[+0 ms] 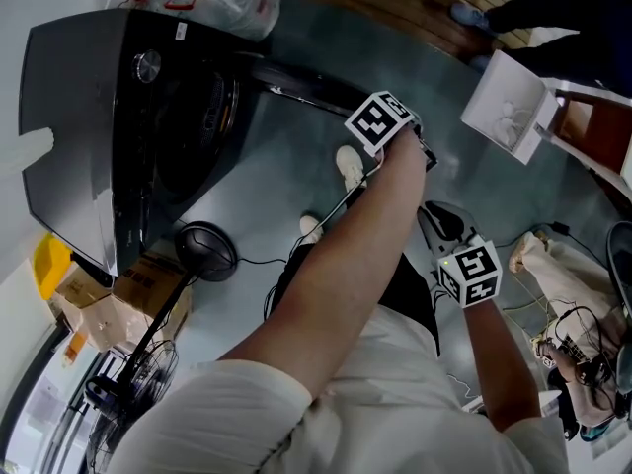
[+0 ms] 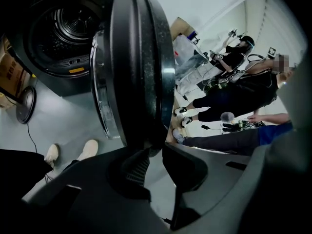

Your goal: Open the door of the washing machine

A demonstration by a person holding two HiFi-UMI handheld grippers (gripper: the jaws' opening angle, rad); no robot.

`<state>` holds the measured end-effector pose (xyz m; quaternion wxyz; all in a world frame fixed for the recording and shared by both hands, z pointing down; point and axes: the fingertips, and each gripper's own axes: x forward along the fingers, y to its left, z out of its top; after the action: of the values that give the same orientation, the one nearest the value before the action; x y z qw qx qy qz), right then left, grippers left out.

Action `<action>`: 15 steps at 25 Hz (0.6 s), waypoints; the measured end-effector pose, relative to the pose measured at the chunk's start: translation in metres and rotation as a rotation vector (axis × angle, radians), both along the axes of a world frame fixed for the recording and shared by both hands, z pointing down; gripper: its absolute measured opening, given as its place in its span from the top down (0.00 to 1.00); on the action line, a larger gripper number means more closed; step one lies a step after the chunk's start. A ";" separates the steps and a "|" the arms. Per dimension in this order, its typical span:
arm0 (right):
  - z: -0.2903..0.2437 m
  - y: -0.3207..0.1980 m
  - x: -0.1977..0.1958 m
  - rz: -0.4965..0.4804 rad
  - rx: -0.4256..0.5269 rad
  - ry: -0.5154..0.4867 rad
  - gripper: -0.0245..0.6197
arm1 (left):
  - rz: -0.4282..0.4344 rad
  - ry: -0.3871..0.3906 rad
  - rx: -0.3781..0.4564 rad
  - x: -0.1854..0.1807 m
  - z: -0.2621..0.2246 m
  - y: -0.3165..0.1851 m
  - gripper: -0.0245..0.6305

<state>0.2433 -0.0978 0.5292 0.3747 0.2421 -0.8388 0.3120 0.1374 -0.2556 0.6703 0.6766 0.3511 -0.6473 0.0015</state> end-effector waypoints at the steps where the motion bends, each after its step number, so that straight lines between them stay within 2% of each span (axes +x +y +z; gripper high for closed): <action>1: 0.000 -0.001 0.001 0.000 0.000 0.000 0.86 | -0.001 0.004 0.004 0.001 0.000 -0.002 0.82; 8: 0.001 -0.010 -0.002 -0.006 0.004 -0.002 0.86 | -0.010 0.031 0.032 0.002 -0.001 -0.010 0.81; 15: 0.001 -0.016 -0.004 -0.021 0.010 -0.004 0.86 | 0.030 0.064 0.073 0.006 -0.005 -0.015 0.80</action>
<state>0.2396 -0.1137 0.5301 0.3750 0.2348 -0.8436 0.3042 0.1433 -0.2701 0.6651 0.6838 0.3850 -0.6194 -0.0230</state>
